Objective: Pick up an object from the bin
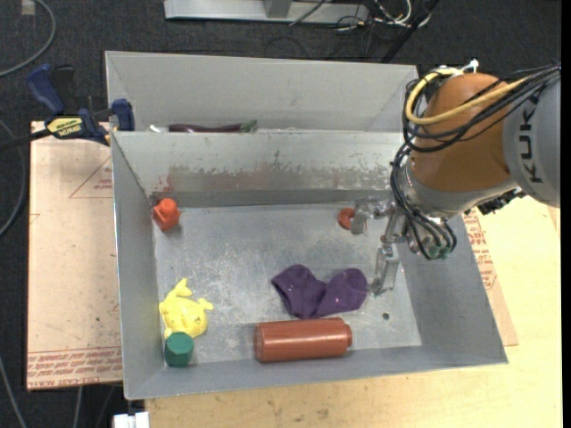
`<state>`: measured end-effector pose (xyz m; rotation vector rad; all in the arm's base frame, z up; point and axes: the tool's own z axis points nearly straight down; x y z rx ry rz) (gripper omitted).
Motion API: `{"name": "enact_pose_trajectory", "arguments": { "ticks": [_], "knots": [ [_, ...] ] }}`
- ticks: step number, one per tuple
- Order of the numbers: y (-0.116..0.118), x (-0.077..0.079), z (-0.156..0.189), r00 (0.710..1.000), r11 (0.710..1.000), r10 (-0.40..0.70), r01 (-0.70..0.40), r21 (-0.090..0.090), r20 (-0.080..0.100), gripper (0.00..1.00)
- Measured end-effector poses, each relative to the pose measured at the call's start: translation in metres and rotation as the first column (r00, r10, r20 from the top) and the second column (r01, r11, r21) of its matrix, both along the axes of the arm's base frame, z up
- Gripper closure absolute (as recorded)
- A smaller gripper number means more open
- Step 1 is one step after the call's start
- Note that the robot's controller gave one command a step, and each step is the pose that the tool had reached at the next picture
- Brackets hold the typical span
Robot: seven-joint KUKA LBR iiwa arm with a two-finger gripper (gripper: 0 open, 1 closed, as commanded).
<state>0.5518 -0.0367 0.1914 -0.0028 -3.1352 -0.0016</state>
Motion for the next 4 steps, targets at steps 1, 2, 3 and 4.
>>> {"name": "enact_pose_trajectory", "arguments": {
  "ticks": [1,2,3,4],
  "knots": [
    [0.000,0.002,0.004,1.000,1.000,0.001,-0.001,-0.001,0.007,0.00],
    [0.028,0.000,-0.038,1.000,1.000,0.021,-0.021,-0.002,0.013,0.00],
    [0.025,-0.003,-0.096,0.991,0.991,0.135,-0.135,0.002,0.013,0.00],
    [0.078,0.031,-0.121,0.896,0.896,0.444,-0.444,-0.004,0.017,1.00]
  ]
}}
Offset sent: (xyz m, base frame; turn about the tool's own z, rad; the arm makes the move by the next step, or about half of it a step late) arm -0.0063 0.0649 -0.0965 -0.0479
